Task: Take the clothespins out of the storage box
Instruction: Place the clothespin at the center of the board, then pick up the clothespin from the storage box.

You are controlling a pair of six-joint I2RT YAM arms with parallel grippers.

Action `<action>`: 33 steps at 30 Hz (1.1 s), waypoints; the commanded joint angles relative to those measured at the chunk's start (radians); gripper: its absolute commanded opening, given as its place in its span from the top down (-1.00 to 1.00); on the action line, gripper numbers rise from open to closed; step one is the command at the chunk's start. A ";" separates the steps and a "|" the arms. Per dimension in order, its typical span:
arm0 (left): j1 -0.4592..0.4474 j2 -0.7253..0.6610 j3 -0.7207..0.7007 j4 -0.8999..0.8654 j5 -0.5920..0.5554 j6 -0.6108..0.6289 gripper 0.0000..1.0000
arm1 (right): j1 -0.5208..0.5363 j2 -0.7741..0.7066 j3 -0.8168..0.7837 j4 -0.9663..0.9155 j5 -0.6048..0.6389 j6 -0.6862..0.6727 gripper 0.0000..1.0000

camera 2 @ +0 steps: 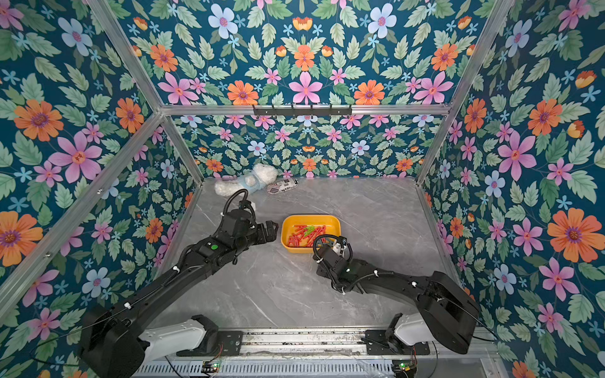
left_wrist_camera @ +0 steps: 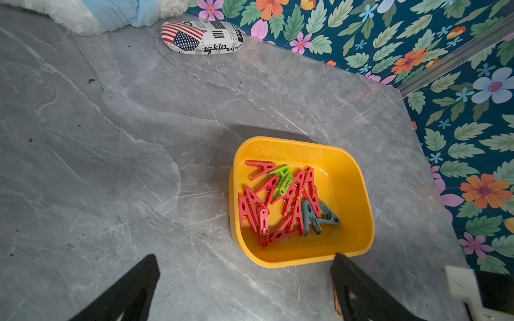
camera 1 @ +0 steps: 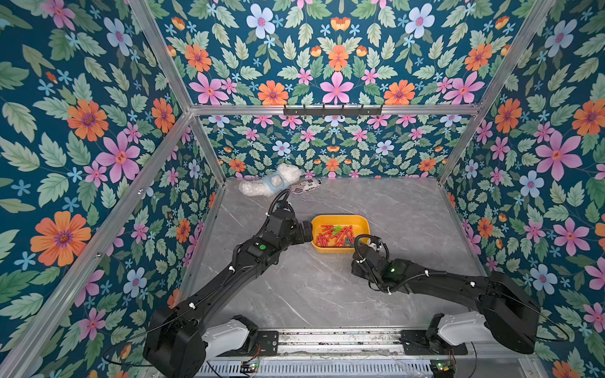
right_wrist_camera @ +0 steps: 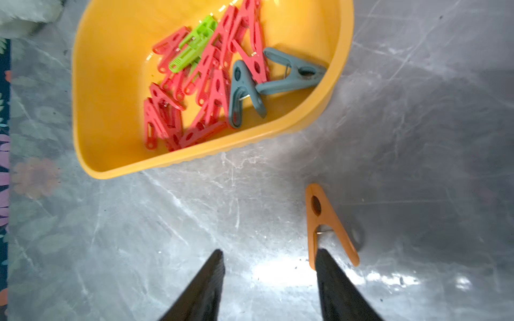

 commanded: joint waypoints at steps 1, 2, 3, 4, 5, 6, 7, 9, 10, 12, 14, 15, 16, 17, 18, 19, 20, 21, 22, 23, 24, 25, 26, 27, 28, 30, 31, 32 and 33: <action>-0.003 0.024 0.012 0.015 0.017 -0.009 -0.98 | 0.000 -0.052 0.011 -0.037 0.063 -0.032 -0.38; -0.006 0.038 0.019 0.014 0.017 -0.007 -0.96 | 0.000 -0.073 0.012 -0.037 0.072 -0.045 -0.47; -0.009 0.051 0.027 0.014 0.017 -0.006 -0.93 | -0.002 -0.088 0.015 -0.037 0.079 -0.055 -0.55; -0.013 0.065 0.033 0.016 0.018 -0.004 -0.90 | -0.004 -0.101 0.017 -0.040 0.083 -0.064 -0.64; -0.016 0.080 0.042 0.017 0.018 0.000 -0.86 | -0.009 -0.113 0.022 -0.042 0.084 -0.076 -0.72; -0.021 0.097 0.051 0.017 0.017 0.004 -0.82 | -0.013 -0.125 0.025 -0.044 0.084 -0.084 -0.79; -0.025 0.112 0.060 0.018 0.016 0.011 -0.77 | -0.020 -0.133 0.027 -0.048 0.084 -0.091 -0.88; -0.035 0.153 0.086 0.017 0.012 0.026 -0.67 | -0.041 -0.153 0.029 -0.051 0.081 -0.109 -0.99; -0.040 0.173 0.099 0.017 0.010 0.037 -0.61 | -0.056 -0.166 0.026 -0.051 0.075 -0.119 -0.99; -0.047 0.218 0.129 0.013 0.010 0.052 -0.51 | -0.087 -0.189 0.017 -0.043 0.055 -0.137 -0.99; -0.055 0.261 0.157 0.006 0.021 0.061 -0.44 | -0.115 -0.211 0.010 -0.037 0.043 -0.156 -0.99; -0.057 0.285 0.172 0.005 0.027 0.066 -0.38 | -0.127 -0.220 0.006 -0.033 0.039 -0.168 -0.99; -0.059 0.308 0.186 0.006 0.035 0.070 -0.31 | -0.136 -0.226 0.005 -0.034 0.037 -0.178 -0.99; -0.062 0.329 0.199 0.006 0.043 0.072 -0.30 | -0.143 -0.231 0.006 -0.032 0.035 -0.185 -0.99; -0.064 0.355 0.216 0.007 0.049 0.076 -0.28 | -0.153 -0.231 0.008 -0.034 0.032 -0.194 -0.99; -0.068 0.381 0.234 0.006 0.054 0.080 -0.26 | -0.162 -0.231 0.009 -0.034 0.027 -0.200 -0.98; -0.071 0.404 0.249 0.005 0.056 0.087 -0.23 | -0.172 -0.228 0.009 -0.033 0.020 -0.206 -0.99; -0.076 0.428 0.268 -0.002 0.054 0.091 -0.20 | -0.184 -0.225 0.010 -0.032 0.010 -0.211 -0.99; -0.078 0.452 0.286 -0.009 0.044 0.094 -0.16 | -0.195 -0.220 0.011 -0.030 0.000 -0.217 -0.99; -0.079 0.470 0.298 -0.016 0.034 0.095 -0.10 | -0.202 -0.217 0.012 -0.027 -0.006 -0.224 -0.99; -0.080 0.492 0.314 -0.025 0.024 0.099 -0.05 | -0.210 -0.211 0.013 -0.024 -0.012 -0.229 -0.99; -0.080 0.512 0.329 -0.032 0.011 0.105 -0.03 | -0.216 -0.206 0.017 -0.020 -0.016 -0.237 -0.99; -0.080 0.530 0.342 -0.040 0.001 0.114 0.01 | -0.222 -0.201 0.019 -0.016 -0.024 -0.243 -0.99; -0.080 0.550 0.357 -0.046 -0.007 0.125 0.07 | -0.231 -0.195 0.024 -0.012 -0.030 -0.249 -0.99; -0.080 0.572 0.373 -0.055 -0.013 0.137 0.11 | -0.238 -0.187 0.027 -0.007 -0.039 -0.255 -0.99; -0.080 0.613 0.406 -0.074 -0.020 0.166 0.14 | -0.255 -0.174 0.033 0.002 -0.056 -0.261 -0.99; -0.080 0.635 0.423 -0.086 -0.025 0.184 0.16 | -0.264 -0.167 0.037 0.005 -0.062 -0.265 -0.99; -0.080 0.653 0.438 -0.099 -0.030 0.197 0.16 | -0.268 -0.162 0.040 0.006 -0.065 -0.269 -0.99; -0.079 0.672 0.453 -0.110 -0.038 0.217 0.18 | -0.271 -0.154 0.044 0.006 -0.066 -0.275 -0.99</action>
